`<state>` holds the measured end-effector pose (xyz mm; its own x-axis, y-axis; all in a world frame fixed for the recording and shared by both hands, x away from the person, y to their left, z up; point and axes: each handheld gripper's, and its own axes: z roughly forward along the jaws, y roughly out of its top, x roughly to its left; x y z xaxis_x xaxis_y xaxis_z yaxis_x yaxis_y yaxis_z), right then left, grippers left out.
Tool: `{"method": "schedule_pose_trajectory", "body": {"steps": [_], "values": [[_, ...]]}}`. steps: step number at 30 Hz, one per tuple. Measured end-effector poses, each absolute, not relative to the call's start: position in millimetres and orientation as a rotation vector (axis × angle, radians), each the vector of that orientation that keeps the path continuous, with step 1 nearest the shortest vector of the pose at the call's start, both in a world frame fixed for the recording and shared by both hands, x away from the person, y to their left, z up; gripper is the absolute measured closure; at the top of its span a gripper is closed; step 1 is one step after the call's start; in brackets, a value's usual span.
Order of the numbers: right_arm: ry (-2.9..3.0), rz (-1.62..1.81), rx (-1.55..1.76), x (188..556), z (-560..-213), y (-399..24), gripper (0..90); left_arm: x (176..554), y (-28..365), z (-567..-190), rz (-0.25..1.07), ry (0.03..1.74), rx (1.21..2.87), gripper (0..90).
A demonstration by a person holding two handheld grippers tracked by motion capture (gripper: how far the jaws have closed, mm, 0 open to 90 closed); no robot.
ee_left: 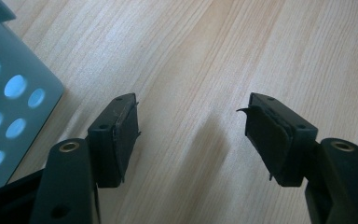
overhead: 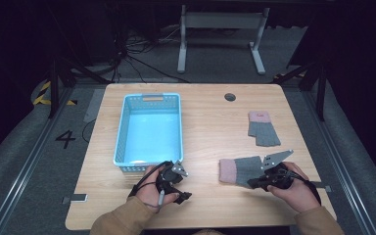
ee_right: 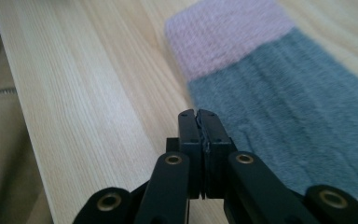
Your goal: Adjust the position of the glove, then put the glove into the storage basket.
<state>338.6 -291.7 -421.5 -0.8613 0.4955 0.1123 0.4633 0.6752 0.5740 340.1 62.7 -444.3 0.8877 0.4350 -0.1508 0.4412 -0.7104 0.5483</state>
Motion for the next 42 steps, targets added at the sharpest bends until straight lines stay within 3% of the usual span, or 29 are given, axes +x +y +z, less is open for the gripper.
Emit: {"method": "schedule_pose_trajectory", "body": {"steps": [17, 26, 42], "values": [[2.506, 1.076, 1.049, 348, -394, -309, 90.0, 338, 67, -445, -0.010, 0.651, 2.452, 35.3], [2.404, 1.006, 1.142, 393, -379, -305, 90.0, 334, 77, -447, 0.001, 0.689, 2.427, 33.2], [2.348, 0.877, 1.262, 462, -405, -301, 90.0, 318, 104, -451, 0.033, 0.786, 2.401, 32.6]]}}
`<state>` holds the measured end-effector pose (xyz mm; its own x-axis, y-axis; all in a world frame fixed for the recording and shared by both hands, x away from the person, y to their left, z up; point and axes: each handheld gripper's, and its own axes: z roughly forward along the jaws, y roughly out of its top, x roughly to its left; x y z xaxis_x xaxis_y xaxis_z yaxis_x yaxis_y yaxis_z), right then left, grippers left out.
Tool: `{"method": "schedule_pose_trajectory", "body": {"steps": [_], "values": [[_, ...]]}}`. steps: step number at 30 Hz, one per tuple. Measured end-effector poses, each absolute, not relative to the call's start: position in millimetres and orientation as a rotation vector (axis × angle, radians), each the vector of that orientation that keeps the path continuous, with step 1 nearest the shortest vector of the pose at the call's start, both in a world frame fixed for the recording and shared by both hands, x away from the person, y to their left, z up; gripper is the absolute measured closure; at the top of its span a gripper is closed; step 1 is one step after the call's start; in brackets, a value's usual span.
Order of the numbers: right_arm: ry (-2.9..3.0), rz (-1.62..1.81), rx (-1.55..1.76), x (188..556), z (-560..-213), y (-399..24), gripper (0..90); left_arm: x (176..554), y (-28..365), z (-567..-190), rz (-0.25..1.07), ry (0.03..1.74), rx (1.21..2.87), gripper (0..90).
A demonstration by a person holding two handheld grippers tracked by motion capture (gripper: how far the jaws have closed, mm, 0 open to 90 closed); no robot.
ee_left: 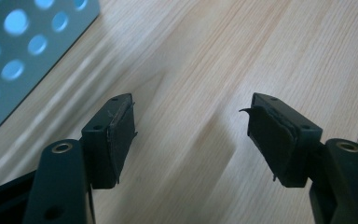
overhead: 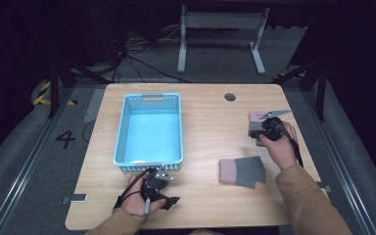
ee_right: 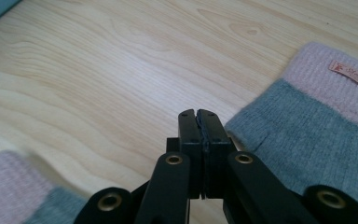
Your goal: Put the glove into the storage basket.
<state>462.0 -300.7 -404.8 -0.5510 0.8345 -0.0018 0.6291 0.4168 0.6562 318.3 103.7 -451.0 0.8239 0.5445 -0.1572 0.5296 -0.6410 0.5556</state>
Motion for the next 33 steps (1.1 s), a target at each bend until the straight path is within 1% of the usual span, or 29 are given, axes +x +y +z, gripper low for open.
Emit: {"method": "schedule_pose_trajectory", "body": {"steps": [4, 9, 21, 33], "values": [[2.341, 0.849, 1.284, 473, -414, -301, 90.0, 315, 109, -452, 0.039, 0.807, 2.399, 32.6], [2.369, 0.801, 1.306, 479, -422, -304, 90.0, 311, 113, -453, 0.045, 0.823, 2.402, 32.7], [2.389, 0.733, 1.359, 476, -436, -315, 90.0, 313, 111, -452, 0.045, 0.809, 2.407, 32.7], [2.372, 0.705, 1.392, 470, -434, -332, 90.0, 315, 107, -452, 0.042, 0.794, 2.413, 32.8]]}}
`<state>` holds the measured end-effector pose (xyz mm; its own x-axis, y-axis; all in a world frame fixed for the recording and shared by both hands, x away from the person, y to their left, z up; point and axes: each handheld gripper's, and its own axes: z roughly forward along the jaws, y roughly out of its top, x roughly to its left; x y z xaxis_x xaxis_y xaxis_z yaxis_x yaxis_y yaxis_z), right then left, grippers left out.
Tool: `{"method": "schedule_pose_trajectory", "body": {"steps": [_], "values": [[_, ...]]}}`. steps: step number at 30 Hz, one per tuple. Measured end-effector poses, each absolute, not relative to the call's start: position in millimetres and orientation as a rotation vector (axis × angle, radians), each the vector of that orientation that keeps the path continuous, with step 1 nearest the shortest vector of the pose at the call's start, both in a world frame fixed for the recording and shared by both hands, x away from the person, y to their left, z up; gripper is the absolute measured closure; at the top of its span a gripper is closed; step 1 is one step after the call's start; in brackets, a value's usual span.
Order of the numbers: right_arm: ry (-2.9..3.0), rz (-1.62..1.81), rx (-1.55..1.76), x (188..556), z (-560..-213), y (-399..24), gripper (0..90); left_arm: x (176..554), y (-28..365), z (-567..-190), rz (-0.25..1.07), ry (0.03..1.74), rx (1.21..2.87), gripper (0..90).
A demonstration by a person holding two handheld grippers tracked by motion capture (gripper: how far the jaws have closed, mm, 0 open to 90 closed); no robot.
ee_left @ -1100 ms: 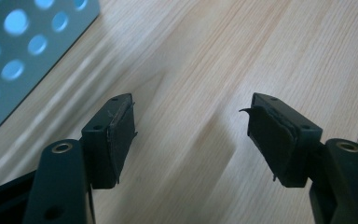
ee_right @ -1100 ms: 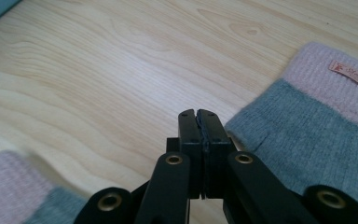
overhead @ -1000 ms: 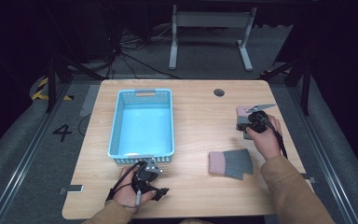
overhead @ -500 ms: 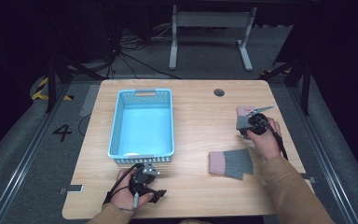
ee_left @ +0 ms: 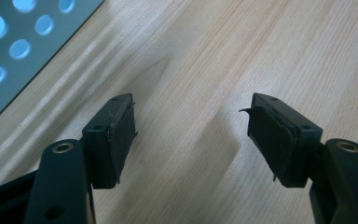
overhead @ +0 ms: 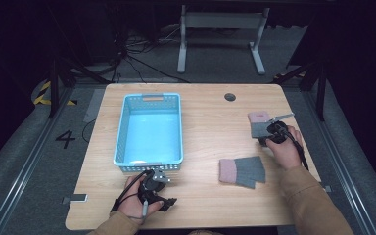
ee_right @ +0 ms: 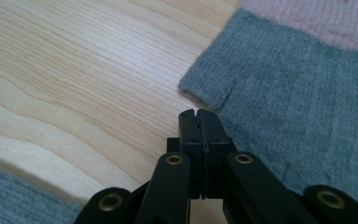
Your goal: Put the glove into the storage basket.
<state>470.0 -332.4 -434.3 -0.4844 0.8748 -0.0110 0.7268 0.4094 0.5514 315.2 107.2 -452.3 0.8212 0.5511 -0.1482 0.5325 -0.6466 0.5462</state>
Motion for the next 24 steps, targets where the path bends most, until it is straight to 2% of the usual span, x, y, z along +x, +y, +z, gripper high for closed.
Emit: {"method": "schedule_pose_trajectory", "body": {"steps": [20, 24], "values": [[2.335, 0.717, 1.429, 465, -428, -353, 89.9, 314, 108, -454, 0.043, 0.805, 2.411, 32.7], [2.274, 0.769, 1.438, 477, -417, -350, 72.3, 314, 108, -454, 0.042, 0.806, 2.410, 32.8]]}}
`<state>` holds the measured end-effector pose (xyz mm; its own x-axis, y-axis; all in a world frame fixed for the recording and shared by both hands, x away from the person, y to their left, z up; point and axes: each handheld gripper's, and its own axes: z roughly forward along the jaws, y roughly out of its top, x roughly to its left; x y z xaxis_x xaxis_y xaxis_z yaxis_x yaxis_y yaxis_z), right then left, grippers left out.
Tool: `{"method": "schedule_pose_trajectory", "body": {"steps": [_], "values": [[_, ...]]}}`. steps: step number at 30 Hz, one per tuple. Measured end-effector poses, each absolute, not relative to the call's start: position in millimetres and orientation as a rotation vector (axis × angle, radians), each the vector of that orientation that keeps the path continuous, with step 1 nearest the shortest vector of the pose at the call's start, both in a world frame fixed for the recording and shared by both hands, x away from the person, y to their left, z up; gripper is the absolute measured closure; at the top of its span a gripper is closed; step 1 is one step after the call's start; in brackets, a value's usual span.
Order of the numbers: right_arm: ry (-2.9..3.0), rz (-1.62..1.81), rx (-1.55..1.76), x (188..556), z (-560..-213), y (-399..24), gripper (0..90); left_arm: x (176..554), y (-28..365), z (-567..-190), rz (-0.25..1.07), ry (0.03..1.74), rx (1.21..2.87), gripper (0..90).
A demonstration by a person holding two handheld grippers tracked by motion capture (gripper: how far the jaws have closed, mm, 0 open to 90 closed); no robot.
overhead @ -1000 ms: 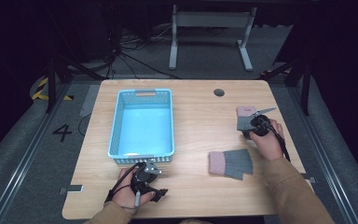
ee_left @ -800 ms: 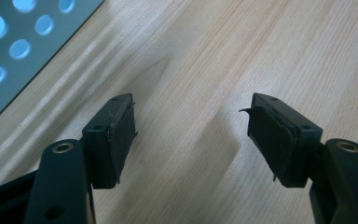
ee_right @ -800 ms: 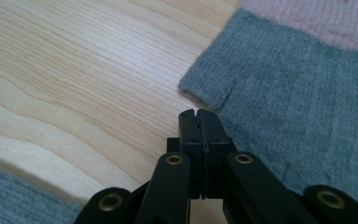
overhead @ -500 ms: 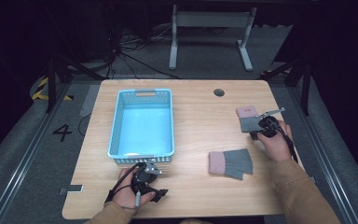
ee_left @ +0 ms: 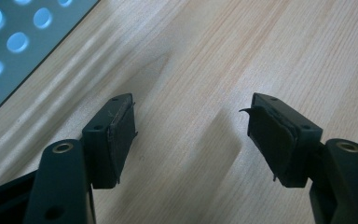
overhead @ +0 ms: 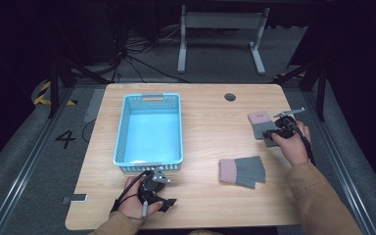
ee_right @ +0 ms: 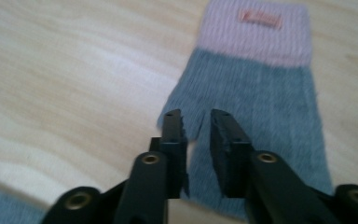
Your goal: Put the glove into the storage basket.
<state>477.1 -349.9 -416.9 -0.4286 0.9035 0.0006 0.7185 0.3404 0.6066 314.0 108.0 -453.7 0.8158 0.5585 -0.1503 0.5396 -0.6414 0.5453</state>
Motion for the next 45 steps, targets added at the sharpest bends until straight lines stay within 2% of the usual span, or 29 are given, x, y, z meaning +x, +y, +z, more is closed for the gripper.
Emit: {"method": "schedule_pose_trajectory", "body": {"steps": [3, 7, 20, 26, 33, 45], "values": [[2.228, 0.757, 1.448, 488, -415, -348, 58.3, 314, 110, -454, 0.044, 0.811, 2.410, 32.8], [2.192, 0.732, 1.494, 501, -417, -348, 53.6, 314, 111, -454, 0.042, 0.815, 2.408, 32.7], [2.134, 0.694, 1.615, 522, -434, -352, 50.7, 314, 110, -455, 0.044, 0.817, 2.406, 32.7], [2.149, 0.663, 1.605, 525, -437, -352, 54.8, 314, 110, -454, 0.046, 0.810, 2.413, 32.6], [2.169, 0.656, 1.596, 523, -435, -350, 77.9, 313, 110, -454, 0.042, 0.808, 2.411, 32.7], [2.188, 0.758, 1.562, 516, -429, -357, 81.2, 314, 110, -454, 0.045, 0.808, 2.412, 32.7]]}}
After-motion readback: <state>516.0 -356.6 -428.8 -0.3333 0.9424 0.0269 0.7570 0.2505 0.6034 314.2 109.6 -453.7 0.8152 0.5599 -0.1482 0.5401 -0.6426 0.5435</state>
